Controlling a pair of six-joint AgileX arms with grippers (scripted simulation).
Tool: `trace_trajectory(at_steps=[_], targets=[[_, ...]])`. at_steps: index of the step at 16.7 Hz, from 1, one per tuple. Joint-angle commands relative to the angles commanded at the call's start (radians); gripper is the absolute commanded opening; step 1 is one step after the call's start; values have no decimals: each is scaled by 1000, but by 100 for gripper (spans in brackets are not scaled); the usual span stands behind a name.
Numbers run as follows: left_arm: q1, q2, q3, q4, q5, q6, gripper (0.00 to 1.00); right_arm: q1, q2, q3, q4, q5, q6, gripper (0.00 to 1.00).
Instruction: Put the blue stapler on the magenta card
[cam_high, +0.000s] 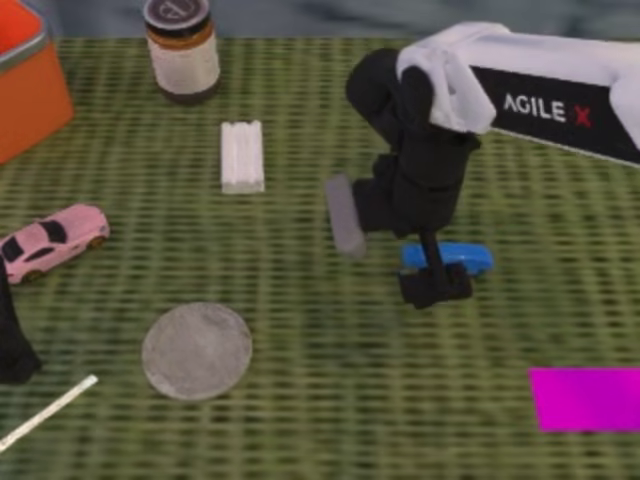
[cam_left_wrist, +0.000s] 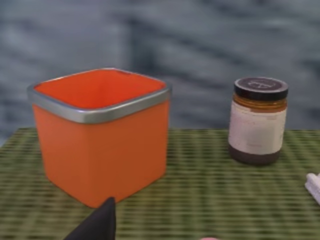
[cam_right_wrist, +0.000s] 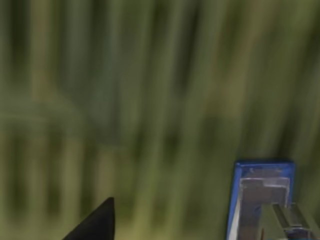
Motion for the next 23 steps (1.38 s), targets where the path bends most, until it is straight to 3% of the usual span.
trace_trajectory(at_steps=[3,16,23], targets=[[0,0,0,0,0,0,100,0,0,0,0,0,0,100],[0,0,0,0,0,0,100,0,0,0,0,0,0,2],[0,0,0,0,0,0,100,0,0,0,0,0,0,0]])
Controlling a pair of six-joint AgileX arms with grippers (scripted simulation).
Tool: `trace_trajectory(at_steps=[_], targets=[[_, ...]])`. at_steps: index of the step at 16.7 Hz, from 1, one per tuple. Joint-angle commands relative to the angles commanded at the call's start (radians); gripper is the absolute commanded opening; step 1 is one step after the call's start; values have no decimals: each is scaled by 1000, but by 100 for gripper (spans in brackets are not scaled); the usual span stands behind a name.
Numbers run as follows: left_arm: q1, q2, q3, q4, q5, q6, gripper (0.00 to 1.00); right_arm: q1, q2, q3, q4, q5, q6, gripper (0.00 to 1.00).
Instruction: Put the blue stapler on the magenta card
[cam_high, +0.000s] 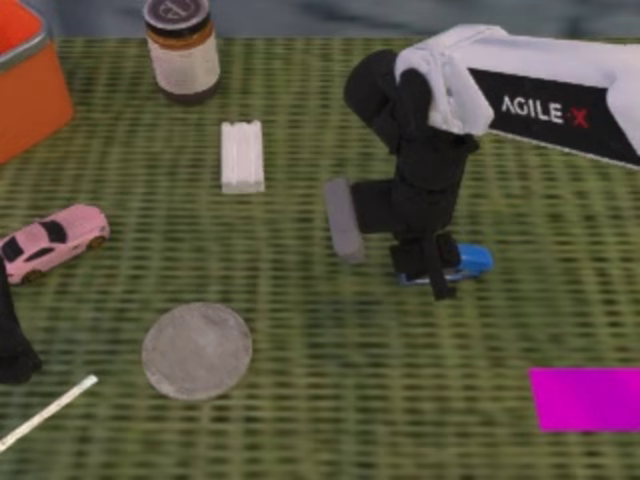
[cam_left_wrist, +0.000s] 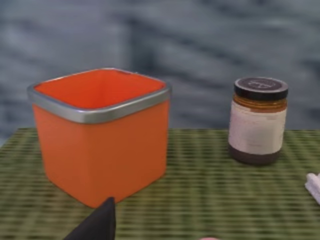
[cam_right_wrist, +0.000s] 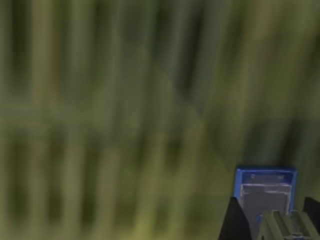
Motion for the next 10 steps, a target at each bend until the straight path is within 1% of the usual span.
trace_trajectory(at_steps=[3,5,10], targets=[[0,0,0,0,0,0,100,-3,-1,3,-4,0,0,0],[0,0,0,0,0,0,100,-1,-4,41,-41,-1,-2,0],[0,0,0,0,0,0,100,1,-26,234,-271,-1,-5,0]])
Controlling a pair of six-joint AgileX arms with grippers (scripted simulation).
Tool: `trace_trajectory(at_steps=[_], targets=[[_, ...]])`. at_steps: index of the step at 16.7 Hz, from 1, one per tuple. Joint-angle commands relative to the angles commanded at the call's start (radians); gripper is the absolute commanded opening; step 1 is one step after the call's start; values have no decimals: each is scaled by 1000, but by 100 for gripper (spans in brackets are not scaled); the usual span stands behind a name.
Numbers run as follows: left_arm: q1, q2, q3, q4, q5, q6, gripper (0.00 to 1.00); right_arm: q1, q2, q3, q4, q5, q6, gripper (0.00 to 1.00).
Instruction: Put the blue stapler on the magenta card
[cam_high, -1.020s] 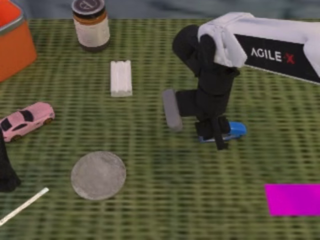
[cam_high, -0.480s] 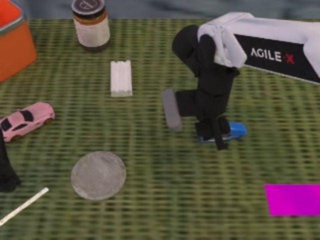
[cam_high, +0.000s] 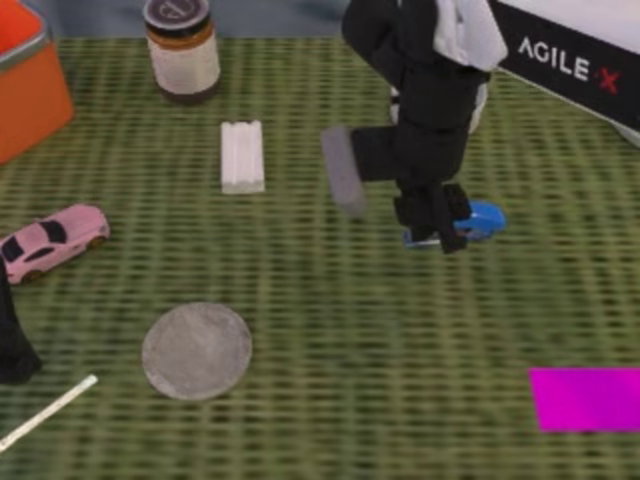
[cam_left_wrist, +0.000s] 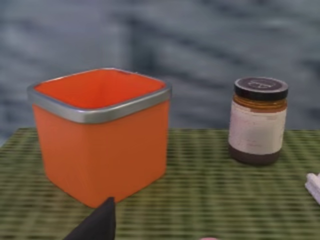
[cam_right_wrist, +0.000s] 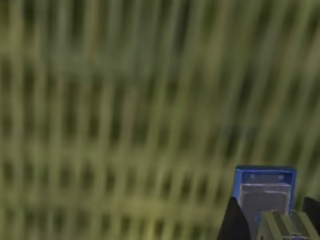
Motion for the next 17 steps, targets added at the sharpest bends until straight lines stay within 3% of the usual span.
trace_trajectory(at_steps=[3,10,13,17], targets=[[0,0,0,0,0,0,100,1,-16,83,-89,1,0,0],[0,0,0,0,0,0,100,-14,-20,75,-95,-3,31,0],[0,0,0,0,0,0,100,-58,-48,15,-87,-16,152,0],[0,0,0,0,0,0,100,-157,-124,-125,-64,-38,463,0]])
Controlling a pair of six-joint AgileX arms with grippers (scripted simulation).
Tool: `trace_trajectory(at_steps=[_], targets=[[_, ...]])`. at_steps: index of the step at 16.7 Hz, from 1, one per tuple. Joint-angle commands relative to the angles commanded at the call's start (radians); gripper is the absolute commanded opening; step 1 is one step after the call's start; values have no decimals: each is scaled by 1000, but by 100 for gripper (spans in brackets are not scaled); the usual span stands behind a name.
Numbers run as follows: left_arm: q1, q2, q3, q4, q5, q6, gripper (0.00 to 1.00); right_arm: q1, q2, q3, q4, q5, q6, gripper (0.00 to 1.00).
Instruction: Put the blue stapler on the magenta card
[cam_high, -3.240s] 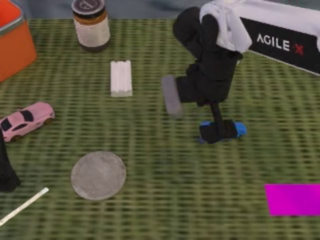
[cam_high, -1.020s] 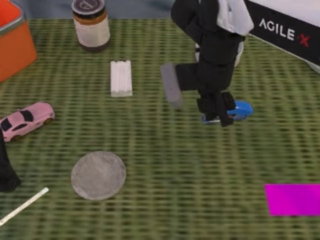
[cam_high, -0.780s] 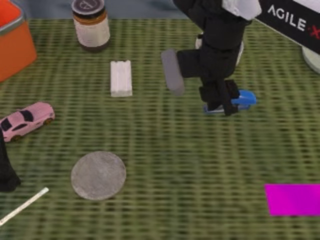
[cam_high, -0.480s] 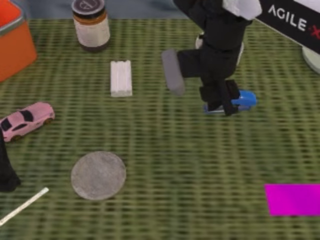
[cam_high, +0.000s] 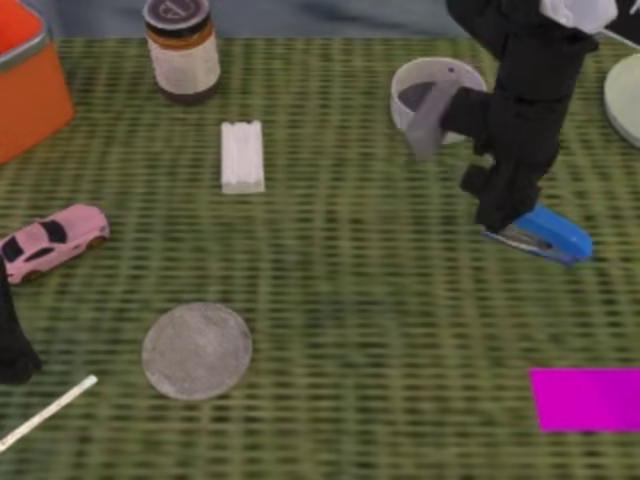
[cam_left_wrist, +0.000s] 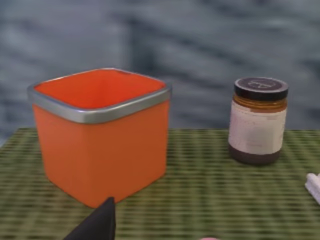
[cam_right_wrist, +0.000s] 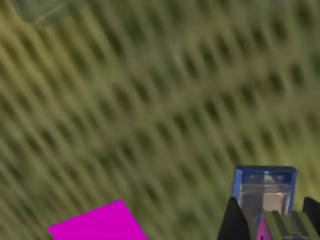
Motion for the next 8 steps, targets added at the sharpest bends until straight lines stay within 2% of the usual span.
trace_trajectory(at_steps=[3,8], targets=[[0,0,0,0,0,0,100,-86,-84,-143,25,-13,339,0],[0,0,0,0,0,0,100,-209,-248,-414,65,-15,1028,0]])
